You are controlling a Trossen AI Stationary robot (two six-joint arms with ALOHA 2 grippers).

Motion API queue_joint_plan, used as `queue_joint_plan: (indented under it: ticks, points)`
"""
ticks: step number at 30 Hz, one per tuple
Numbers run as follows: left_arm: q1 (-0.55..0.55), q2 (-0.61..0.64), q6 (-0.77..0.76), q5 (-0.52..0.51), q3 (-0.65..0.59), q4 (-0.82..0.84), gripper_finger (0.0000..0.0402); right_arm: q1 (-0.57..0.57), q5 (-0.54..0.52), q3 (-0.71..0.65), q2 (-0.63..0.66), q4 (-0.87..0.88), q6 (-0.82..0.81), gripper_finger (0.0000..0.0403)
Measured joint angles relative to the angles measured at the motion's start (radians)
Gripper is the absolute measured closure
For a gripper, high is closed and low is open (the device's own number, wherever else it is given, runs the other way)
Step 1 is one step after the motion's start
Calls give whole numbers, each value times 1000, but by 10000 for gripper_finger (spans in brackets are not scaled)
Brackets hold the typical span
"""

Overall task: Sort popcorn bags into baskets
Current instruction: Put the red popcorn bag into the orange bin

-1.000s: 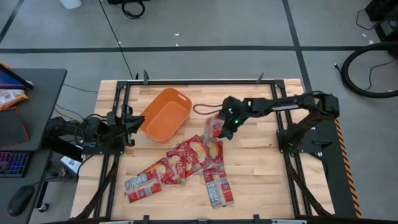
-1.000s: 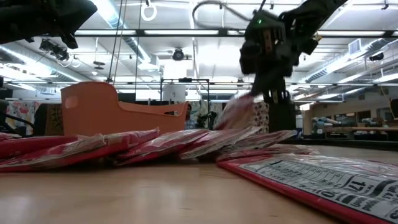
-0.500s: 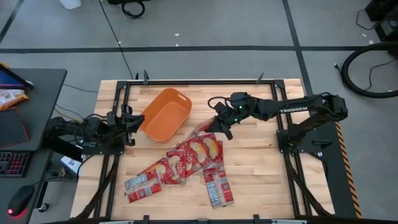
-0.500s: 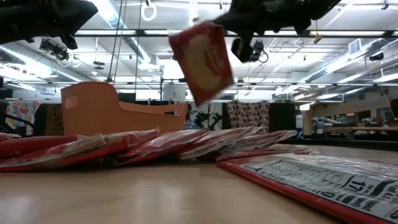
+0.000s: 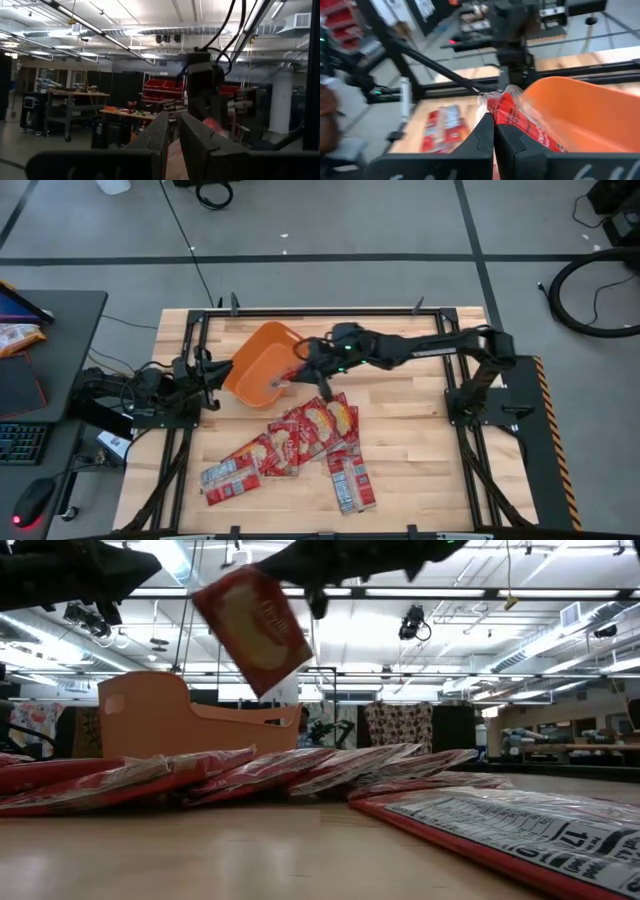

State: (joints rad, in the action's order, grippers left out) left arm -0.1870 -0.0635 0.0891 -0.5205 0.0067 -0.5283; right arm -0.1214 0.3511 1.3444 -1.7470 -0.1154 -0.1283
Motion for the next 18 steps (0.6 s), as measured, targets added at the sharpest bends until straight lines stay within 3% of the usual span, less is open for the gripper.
queue_joint_plan:
  ticks: [11,14,18]
  points:
    - [0,0,-1,0,0,2,353,-98,-208,309,-285,119,129,395]
    - [0,0,-1,1,0,2,353,-113,-171,347,-346,115,131,375]
    - [0,0,-1,1,0,3,353,-82,-72,353,-386,178,74,316]
